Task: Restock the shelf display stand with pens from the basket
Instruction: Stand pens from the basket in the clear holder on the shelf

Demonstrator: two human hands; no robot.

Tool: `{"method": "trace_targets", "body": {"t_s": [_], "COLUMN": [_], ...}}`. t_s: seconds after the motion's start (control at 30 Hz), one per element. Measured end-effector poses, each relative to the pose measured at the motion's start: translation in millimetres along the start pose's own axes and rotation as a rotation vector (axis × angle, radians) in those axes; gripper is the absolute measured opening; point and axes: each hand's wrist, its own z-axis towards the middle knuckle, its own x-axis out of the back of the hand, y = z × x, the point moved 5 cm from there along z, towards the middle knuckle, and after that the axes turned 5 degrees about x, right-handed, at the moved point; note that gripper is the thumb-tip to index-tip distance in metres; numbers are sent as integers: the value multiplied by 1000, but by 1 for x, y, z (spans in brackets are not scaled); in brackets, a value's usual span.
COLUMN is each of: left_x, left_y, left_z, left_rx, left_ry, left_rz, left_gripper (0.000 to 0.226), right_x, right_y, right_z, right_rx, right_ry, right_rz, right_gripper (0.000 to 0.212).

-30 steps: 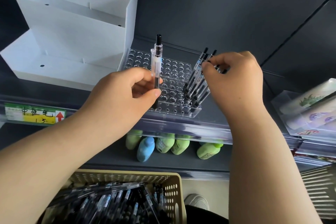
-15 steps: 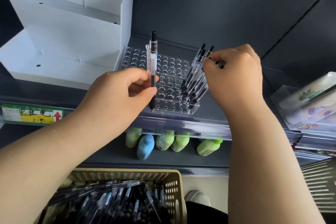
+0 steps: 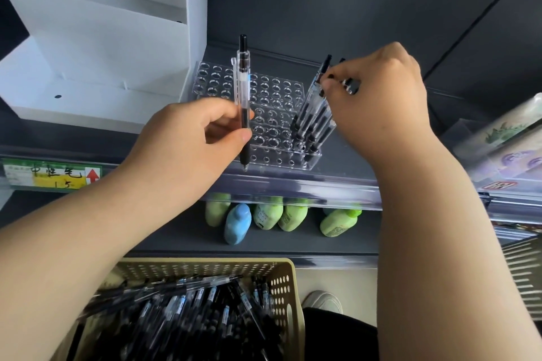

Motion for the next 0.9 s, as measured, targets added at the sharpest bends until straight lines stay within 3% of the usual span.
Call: {"method": "trace_targets", "body": {"t_s": [0.17, 0.37, 0.67, 0.9], "left_x": [0, -8, -28, -65], "left_y": [2, 3, 41, 49], "left_z": [-1, -6, 11, 30], "left_rx": [-11, -40, -124, -154], "left_ry": [5, 20, 126, 118], "left_rz": [28, 25, -63, 39], "left_gripper": [16, 24, 19, 20], "right_x": [5, 0, 17, 31], "right_y": [-4, 4, 14, 31], "right_z": [0, -6, -15, -19], "right_rx": [-3, -46, -74, -112], "right_ry": [8, 79, 162, 170], "right_rz": [-63, 63, 217, 283], "right_gripper": [20, 30, 14, 13]}}
